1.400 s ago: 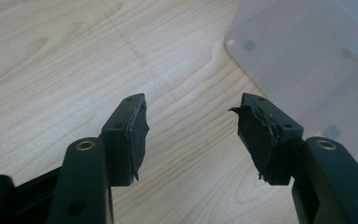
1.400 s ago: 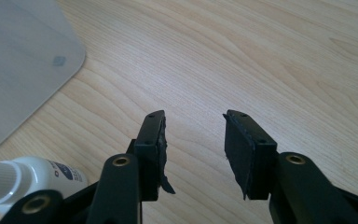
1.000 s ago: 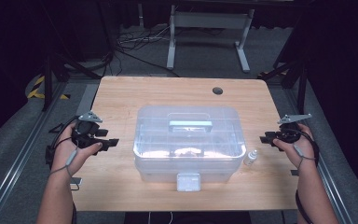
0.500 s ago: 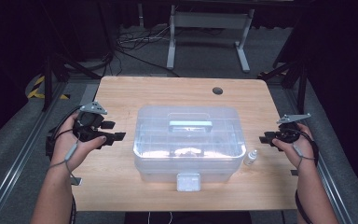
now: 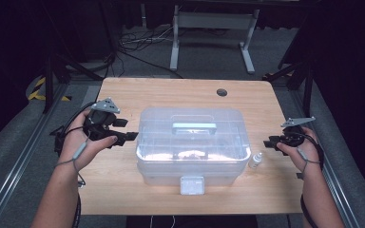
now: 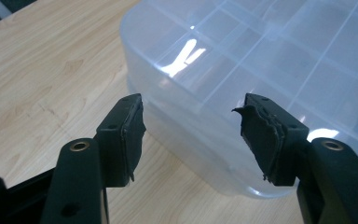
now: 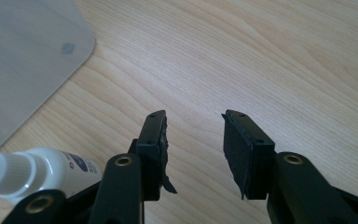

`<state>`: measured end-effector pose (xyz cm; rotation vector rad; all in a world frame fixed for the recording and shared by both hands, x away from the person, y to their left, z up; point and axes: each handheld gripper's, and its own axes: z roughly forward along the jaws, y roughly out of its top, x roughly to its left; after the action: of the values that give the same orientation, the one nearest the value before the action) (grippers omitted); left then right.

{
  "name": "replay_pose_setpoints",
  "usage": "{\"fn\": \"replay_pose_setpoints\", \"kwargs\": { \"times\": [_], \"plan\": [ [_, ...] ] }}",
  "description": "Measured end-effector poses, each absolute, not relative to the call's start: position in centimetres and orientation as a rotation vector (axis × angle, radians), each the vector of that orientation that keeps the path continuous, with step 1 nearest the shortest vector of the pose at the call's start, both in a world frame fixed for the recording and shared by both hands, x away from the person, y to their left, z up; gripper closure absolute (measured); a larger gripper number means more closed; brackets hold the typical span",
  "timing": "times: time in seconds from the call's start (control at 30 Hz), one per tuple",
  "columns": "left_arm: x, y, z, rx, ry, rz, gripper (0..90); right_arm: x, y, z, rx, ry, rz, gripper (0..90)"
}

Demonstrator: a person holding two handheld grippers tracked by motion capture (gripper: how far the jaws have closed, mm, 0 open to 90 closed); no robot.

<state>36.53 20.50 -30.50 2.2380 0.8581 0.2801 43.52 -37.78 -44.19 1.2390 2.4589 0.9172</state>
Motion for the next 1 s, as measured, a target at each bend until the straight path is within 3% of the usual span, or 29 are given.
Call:
{"fn": "replay_pose_setpoints", "kwargs": {
  "times": [1.0],
  "plan": [
    [38.7, 12.0, -28.8, 2.266, 0.548, 0.117, 38.8, 42.5, -39.1, -44.1, 1.281, 2.421, 0.922, 59.2]
  ]
}}
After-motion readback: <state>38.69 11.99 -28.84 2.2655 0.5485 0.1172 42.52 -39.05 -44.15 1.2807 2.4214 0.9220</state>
